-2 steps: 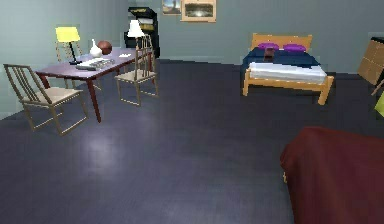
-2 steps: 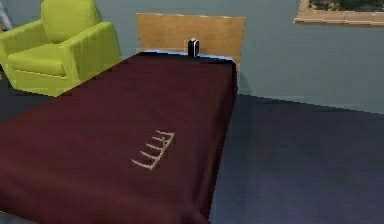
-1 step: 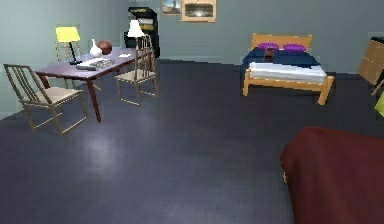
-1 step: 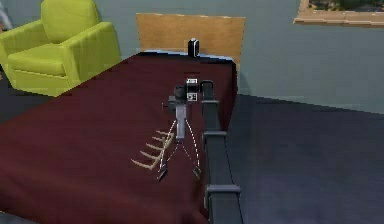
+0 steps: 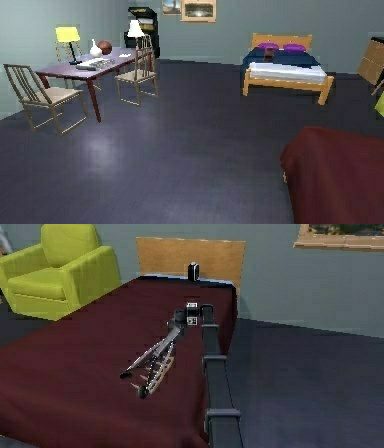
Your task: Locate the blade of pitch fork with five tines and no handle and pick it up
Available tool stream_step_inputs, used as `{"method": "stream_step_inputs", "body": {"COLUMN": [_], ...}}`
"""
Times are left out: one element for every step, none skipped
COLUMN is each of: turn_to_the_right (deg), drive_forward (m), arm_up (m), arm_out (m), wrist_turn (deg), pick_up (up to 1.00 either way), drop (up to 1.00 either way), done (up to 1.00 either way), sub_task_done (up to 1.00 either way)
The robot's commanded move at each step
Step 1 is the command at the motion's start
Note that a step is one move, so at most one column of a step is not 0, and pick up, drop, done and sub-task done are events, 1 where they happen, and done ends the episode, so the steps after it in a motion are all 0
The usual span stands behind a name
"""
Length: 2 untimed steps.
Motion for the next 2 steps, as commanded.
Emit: {"method": "stream_step_inputs", "body": {"turn_to_the_right": [0.0, 0.0], "drive_forward": [0.0, 0.0], "arm_up": [0.0, 0.0], "arm_out": [0.0, 0.0], "wrist_turn": [45.0, 30.0], "pick_up": [0.0, 0.0], "drop": [0.0, 0.0], "done": [0.0, 0.0], "sub_task_done": [0.0, 0.0]}}
